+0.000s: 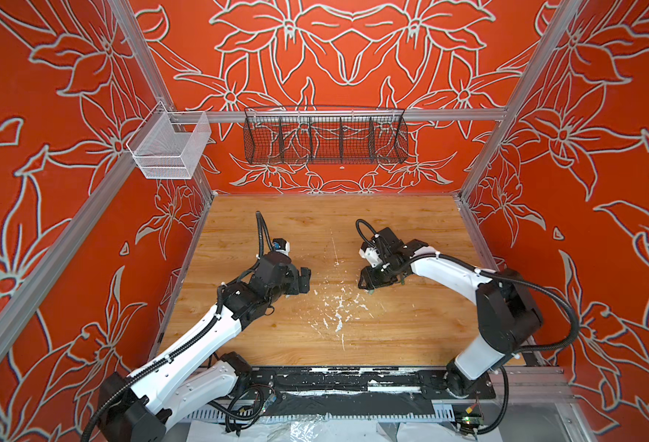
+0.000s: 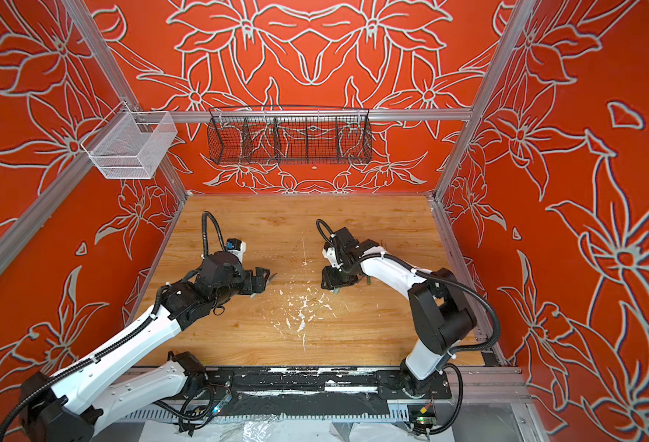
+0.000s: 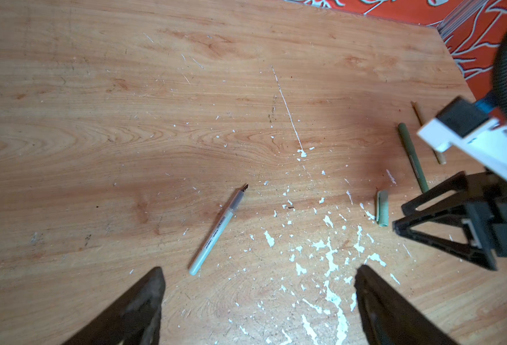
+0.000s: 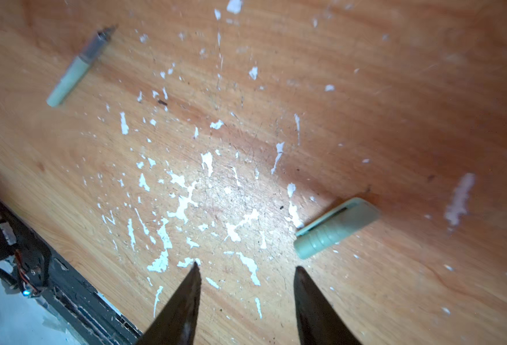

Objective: Insert the pens into the pen caps
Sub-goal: 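Lower the right gripper onto the pale green cap and grasp it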

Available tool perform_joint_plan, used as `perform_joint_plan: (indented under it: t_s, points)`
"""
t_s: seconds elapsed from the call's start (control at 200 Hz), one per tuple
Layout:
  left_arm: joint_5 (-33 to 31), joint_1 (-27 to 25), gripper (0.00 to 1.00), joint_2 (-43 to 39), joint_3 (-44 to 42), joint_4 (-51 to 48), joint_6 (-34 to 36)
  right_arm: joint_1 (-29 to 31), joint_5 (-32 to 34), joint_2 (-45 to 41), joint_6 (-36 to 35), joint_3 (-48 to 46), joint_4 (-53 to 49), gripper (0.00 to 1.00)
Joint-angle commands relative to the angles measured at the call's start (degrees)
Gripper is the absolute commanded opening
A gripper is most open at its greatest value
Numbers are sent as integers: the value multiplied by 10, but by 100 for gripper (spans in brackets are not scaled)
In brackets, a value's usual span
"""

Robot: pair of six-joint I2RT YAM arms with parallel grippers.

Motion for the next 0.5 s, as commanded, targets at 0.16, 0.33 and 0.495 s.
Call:
perform_joint_plan:
  t_s: [0.16,0.33,0.495]
  points:
    - [6,0,97,-5,4,4,0,-13,87,-42,113,-77,59,42]
    - [10,0,97,-9,-3,12,3,-13,85,-20,142,-109,99,39]
    - [12,0,97,-9,-3,6,9,-14,74,-14,161,-129,145,39]
